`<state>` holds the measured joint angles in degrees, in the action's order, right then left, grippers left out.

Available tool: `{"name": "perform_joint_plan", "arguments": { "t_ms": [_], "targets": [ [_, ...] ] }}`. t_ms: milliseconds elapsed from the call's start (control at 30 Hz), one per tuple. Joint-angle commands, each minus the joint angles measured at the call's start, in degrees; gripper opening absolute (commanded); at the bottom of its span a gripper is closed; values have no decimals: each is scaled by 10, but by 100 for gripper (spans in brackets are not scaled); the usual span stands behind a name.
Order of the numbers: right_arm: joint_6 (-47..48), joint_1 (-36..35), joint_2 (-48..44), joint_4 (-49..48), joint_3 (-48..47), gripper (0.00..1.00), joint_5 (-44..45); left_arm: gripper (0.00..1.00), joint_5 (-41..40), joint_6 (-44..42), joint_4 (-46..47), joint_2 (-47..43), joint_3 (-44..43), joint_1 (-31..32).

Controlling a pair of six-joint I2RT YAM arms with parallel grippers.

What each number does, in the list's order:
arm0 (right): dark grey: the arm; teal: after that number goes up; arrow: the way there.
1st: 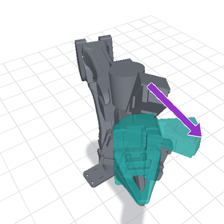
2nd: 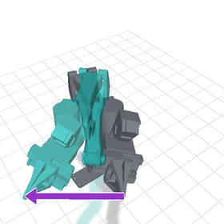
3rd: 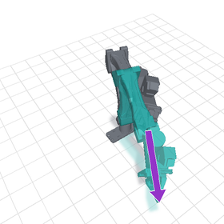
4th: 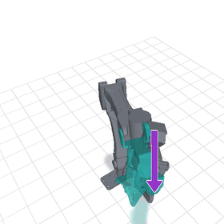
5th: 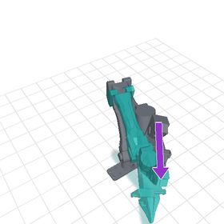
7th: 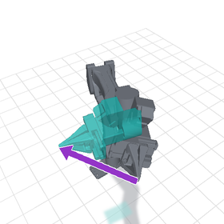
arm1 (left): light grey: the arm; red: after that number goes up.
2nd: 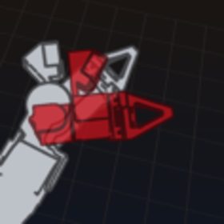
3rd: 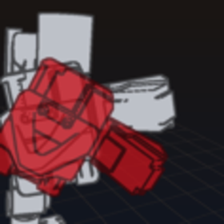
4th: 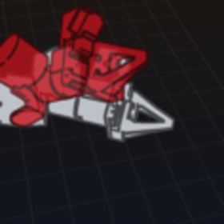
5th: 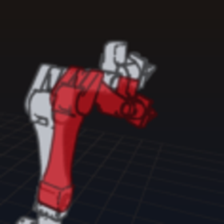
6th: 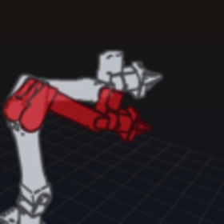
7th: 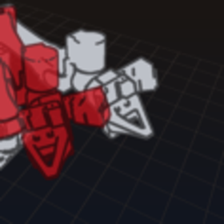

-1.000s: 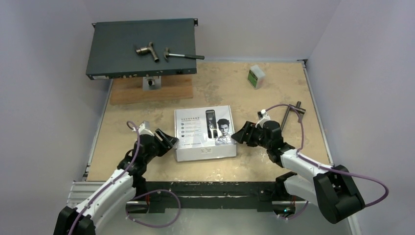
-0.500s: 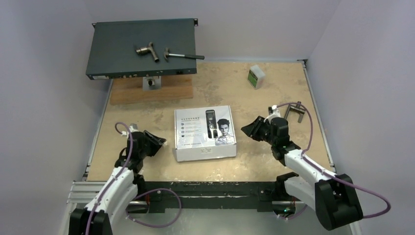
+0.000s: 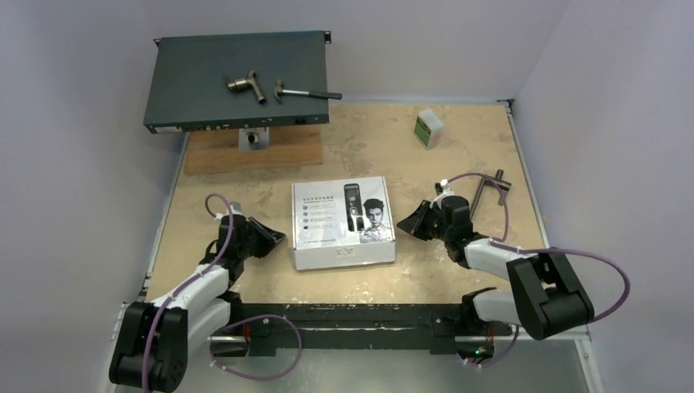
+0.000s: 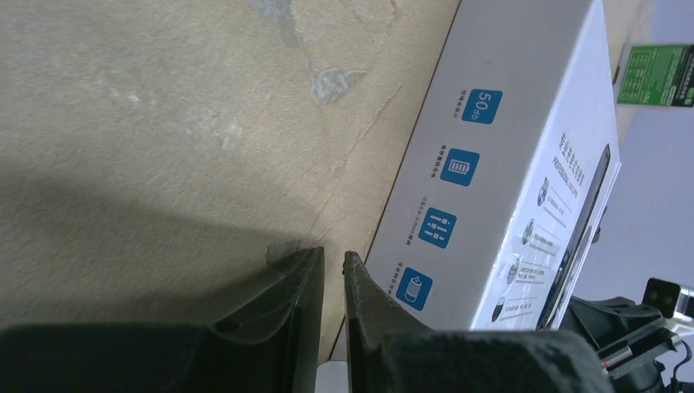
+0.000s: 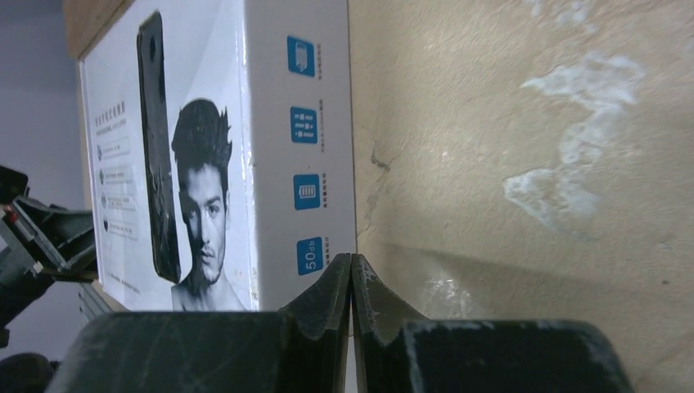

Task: Sort the hair-cutting tools
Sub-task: Close the storage box at the center of the board.

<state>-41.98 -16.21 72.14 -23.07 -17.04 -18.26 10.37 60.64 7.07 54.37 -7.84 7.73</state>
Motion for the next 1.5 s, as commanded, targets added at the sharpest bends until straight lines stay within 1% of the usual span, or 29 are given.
{"name": "perform_joint_plan", "arguments": {
  "t_ms": [0, 100, 200, 367, 467, 600, 833, 1133, 1233, 1333, 1467],
  "targets": [
    [0, -37, 30, -65, -1, 3, -25, 12, 16, -17, 69, 23, -7, 29],
    [-9, -56, 29, -73, 5, 1, -13, 8, -2, -16, 66, 14, -11, 64],
    [-9, -61, 15, -65, 12, 0, -6, 5, -21, -22, 33, -14, -9, 91],
    [2, -61, -12, -60, 25, 0, -6, 3, -31, -18, 12, -80, 18, 96],
    [-1, -62, -17, -85, 34, 0, -33, 2, -17, -17, 18, -113, 25, 99],
    [-3, -71, -45, -91, 36, 0, -59, 0, 7, -17, 12, -146, 19, 107],
    [-11, -92, -106, -58, 23, 0, -81, 0, 51, -6, 9, -177, 5, 133],
    [-16, -99, -149, -25, 24, 0, -94, 0, 62, 0, 2, -200, 2, 150],
    [-22, -102, -188, 7, 12, 0, -94, 0, 67, 12, -11, -225, -21, 156],
    [-19, -104, -234, 56, -14, 0, -90, 0, 63, 3, -61, -254, -68, 166],
    [-26, -104, -263, 98, -43, 0, -94, 0, 64, 3, -113, -278, -115, 171]
  ]
}}
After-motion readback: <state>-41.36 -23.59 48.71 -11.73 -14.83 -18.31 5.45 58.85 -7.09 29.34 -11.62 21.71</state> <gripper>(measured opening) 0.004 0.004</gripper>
